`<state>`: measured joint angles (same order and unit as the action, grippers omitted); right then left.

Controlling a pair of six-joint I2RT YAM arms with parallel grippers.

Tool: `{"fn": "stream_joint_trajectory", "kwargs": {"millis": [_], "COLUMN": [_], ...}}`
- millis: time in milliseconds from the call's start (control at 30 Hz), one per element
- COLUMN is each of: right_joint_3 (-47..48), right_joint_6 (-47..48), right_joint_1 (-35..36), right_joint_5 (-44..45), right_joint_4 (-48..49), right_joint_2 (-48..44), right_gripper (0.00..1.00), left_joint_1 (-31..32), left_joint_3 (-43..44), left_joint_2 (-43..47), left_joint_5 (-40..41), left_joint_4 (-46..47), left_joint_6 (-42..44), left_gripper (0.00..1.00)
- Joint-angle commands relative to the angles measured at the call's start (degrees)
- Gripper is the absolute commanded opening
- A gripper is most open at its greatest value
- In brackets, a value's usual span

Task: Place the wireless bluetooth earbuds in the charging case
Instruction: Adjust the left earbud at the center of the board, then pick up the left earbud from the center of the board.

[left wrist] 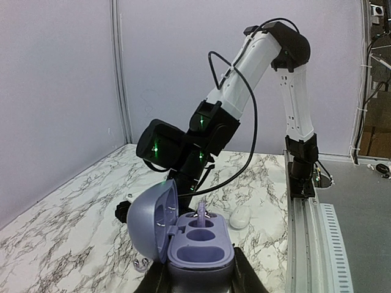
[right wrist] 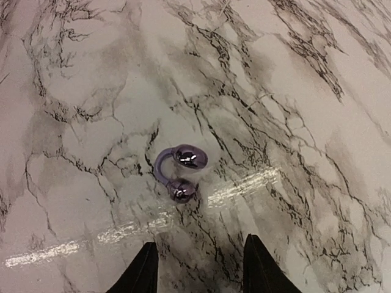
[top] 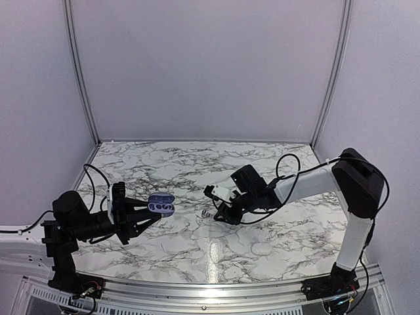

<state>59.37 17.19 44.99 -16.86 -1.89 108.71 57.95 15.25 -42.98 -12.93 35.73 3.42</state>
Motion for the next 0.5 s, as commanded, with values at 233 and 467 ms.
{"fn": "stream_joint_trajectory", "kwargs": {"millis": [233, 467], "right_joint_3": [3.53, 4.61], "right_joint_6": [-9.11, -8.89], "right_joint_1": [13.65, 16.18], "right_joint_5": [27.03, 30.14], "right_joint_4": [0.05, 1.36], "right_joint_2": [-1.31, 2.25], "right_gripper": [0.50, 0.50], "left_joint_1": [-0.37, -0.38], "left_joint_3": [-0.21, -0.39], "left_joint_2": [0.59, 1.26], "left_joint_5": [0.30, 0.40], "left_joint_4": [1.28, 1.29], "left_joint_6": [0.27, 0.18], "left_gripper": [0.00, 0.00]}}
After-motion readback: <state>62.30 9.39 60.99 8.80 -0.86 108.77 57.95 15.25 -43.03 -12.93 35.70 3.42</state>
